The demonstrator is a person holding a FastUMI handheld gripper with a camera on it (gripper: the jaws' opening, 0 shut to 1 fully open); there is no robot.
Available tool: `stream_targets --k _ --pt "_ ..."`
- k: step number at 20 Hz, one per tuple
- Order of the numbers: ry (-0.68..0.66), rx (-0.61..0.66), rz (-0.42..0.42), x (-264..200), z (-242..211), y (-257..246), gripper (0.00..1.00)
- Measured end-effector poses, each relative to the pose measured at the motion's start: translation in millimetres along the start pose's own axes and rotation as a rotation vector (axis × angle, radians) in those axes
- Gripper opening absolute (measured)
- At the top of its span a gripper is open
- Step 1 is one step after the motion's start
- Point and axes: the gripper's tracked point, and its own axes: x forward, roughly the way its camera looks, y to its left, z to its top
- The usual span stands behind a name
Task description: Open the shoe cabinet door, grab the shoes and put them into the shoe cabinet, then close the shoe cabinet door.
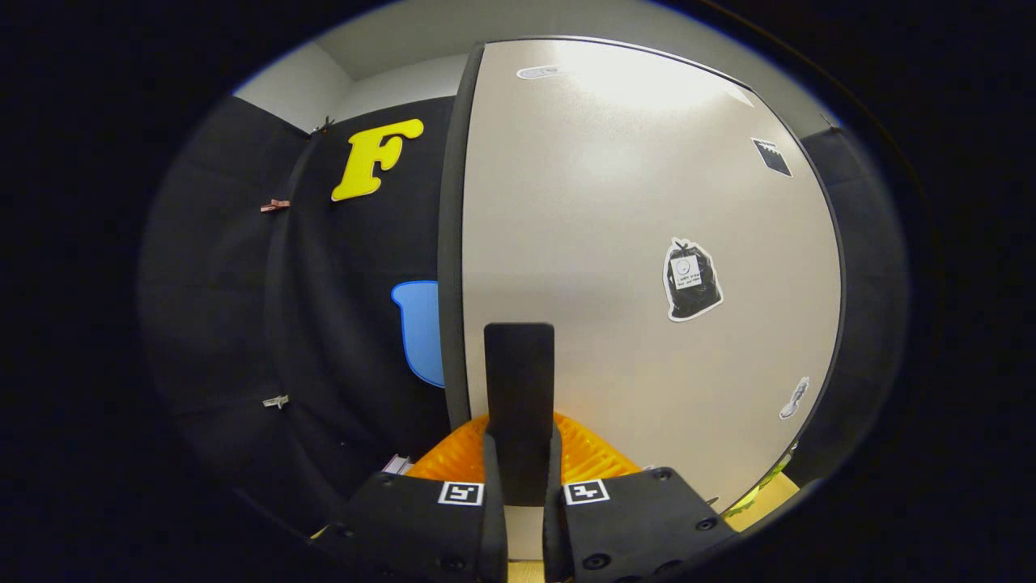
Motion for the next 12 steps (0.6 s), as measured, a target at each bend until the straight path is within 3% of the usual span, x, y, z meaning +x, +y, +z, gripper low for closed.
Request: stream_targets --k 12 --pt "-0.004 0.047 0.117 -95 13 -8 0.21"
